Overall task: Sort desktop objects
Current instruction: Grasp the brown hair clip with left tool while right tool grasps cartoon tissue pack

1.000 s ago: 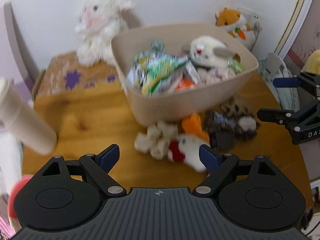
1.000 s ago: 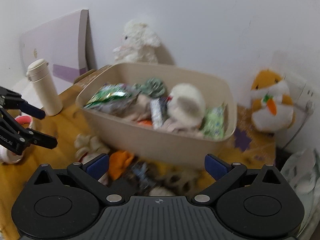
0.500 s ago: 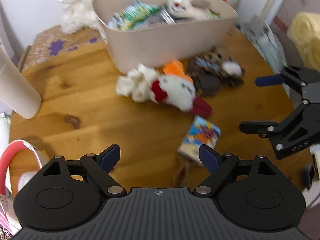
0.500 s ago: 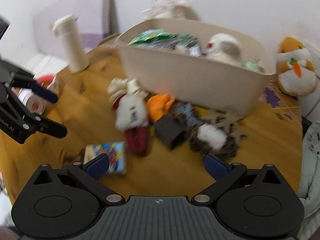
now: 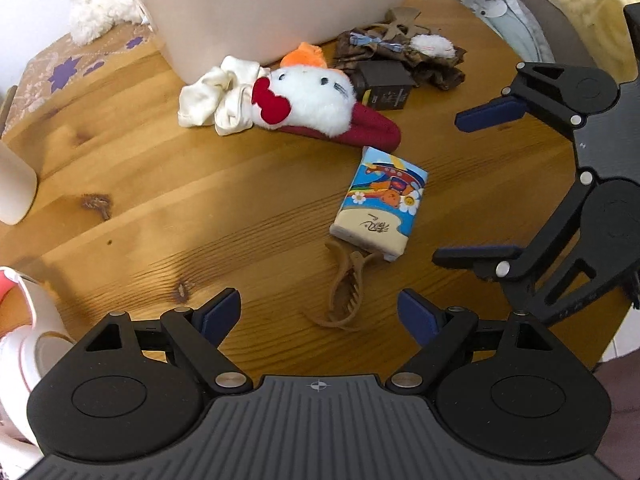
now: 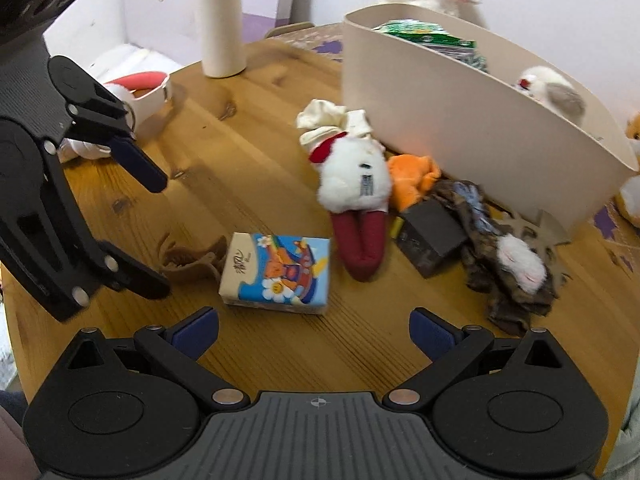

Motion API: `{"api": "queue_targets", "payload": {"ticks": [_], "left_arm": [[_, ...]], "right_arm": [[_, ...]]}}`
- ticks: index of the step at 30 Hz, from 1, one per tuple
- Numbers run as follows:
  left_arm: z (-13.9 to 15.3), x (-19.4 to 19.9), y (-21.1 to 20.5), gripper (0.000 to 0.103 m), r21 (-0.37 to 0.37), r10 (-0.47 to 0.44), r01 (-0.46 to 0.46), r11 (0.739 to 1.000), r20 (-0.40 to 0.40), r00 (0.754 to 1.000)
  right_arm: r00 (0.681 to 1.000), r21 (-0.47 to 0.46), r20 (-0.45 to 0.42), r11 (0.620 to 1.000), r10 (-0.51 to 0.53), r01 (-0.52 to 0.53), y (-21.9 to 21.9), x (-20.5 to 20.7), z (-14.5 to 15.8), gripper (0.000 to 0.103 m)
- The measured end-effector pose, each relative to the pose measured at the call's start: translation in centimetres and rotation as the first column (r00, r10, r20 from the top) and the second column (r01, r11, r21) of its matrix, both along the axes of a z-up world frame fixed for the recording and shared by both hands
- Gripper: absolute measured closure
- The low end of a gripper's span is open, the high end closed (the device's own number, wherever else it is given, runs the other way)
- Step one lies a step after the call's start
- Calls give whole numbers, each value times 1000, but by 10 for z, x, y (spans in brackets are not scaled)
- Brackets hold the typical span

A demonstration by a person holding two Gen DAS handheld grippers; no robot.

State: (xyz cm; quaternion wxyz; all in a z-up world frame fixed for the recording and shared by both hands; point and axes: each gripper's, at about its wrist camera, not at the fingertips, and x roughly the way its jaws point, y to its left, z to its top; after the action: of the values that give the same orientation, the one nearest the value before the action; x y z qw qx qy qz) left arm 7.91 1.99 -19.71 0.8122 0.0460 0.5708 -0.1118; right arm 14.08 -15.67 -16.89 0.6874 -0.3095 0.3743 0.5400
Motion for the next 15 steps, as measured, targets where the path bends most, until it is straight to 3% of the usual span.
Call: {"api": "queue_targets", "payload": {"ticks": [15], "left_arm": [[-22, 22, 23, 16, 39, 108, -109, 993, 29, 994]], "right_arm": [[1000, -24, -10, 1000, -12, 12, 25, -9, -15, 0]]}}
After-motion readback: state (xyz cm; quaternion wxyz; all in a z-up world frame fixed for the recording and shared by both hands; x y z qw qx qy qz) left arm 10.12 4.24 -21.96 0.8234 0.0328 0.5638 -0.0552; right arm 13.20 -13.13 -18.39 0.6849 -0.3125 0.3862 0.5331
